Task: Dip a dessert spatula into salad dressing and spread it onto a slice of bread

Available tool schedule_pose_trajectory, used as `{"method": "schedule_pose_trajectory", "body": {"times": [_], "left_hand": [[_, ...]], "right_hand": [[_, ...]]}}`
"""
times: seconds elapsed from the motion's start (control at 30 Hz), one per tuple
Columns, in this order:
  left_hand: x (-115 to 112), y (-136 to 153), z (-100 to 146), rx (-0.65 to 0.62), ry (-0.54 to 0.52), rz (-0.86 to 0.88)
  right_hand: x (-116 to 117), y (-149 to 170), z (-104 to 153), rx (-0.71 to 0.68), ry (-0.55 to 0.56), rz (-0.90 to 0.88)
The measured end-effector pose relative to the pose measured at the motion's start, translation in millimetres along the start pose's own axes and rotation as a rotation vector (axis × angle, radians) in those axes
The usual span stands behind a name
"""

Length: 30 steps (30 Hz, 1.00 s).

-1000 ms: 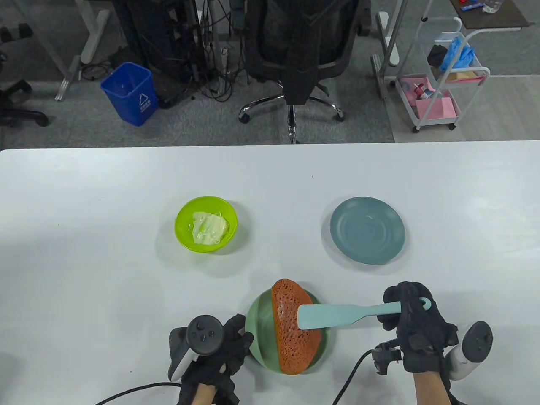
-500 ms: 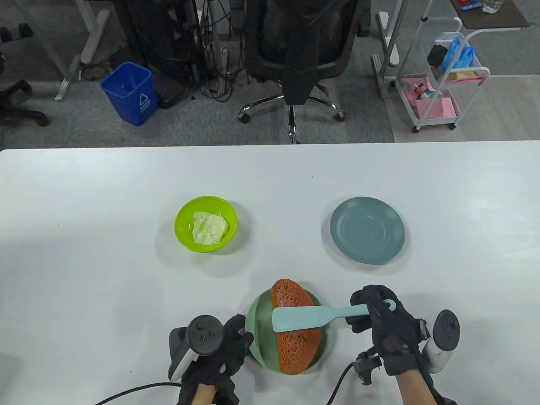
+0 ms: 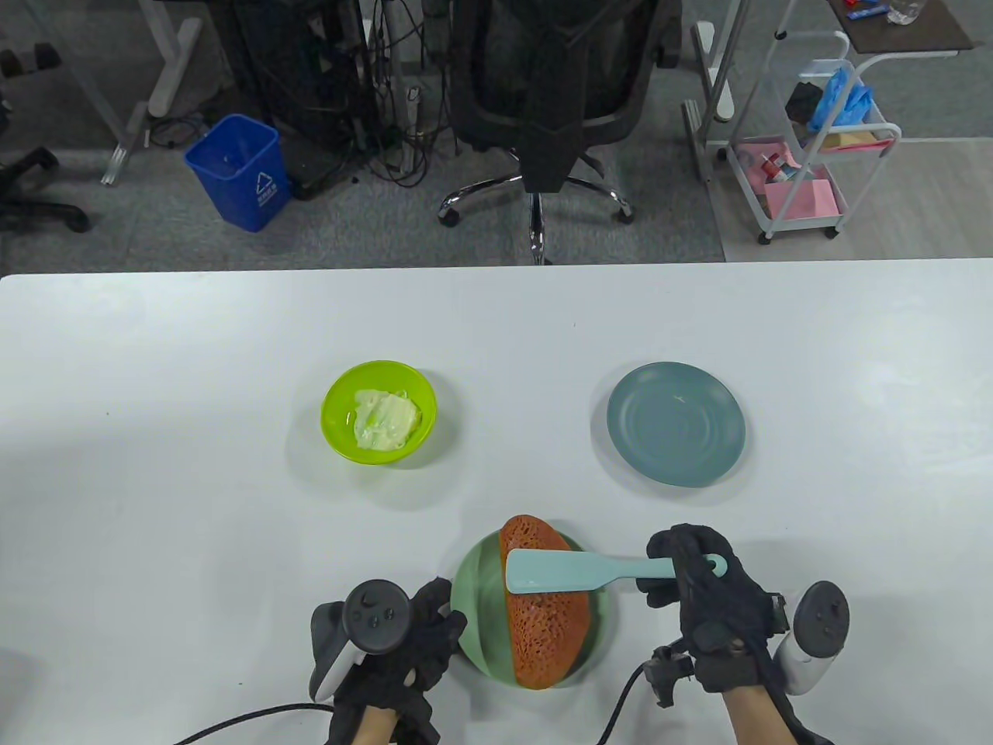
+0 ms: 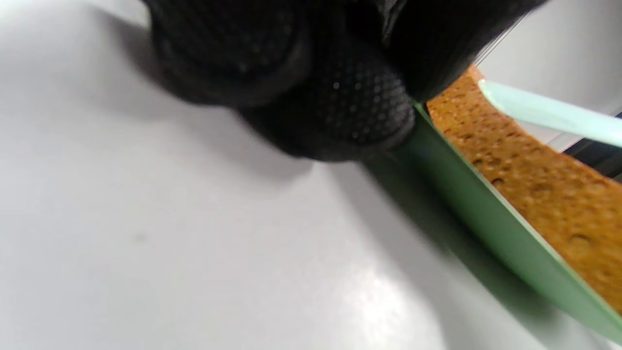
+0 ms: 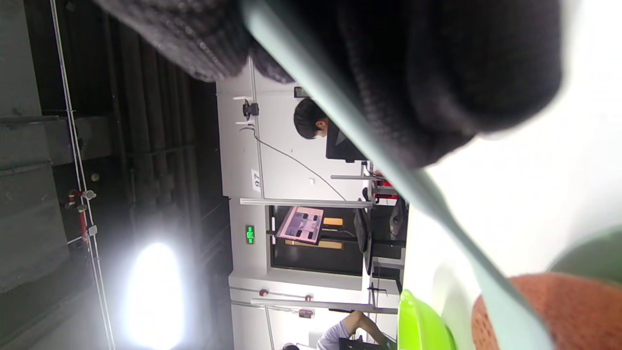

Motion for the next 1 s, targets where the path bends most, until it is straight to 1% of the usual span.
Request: {"method": "schedule_pose_trajectory", "body": {"times": [0.1,0.5,0.77,1.0], "left_hand": [[0.0,0.0,0.0,0.0,0.0,0.0],[0.0,0.0,0.0,0.0,-0.001,-0.001],[-0.1,0.1,0.2,0.0,-0.002,-0.003],[0.0,-0.1,0.1,-0.001,-0.003,-0.003]], "right_hand": [[-6.1,-2.8,0.4,0.0,0.013,0.011],[-28.6,-25.3,7.3,-0.076,0.114,0.1],[-44.7,-26.7,8.9,-0.068,0.158,0.097],[-47.1,-27.7,9.8,-0.078,0.16,0.081]]}}
Point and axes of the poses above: the tracker on the back of each hand, its own y axis roughly to the little-finger side, its own z axis roughly from the fingertips to the wrist, x = y × z, the point moved 5 cm from there along -z, roughly from the wrist to the fingertips, and after that the axes turned 9 degrees about -y, right-handed, at the moved point
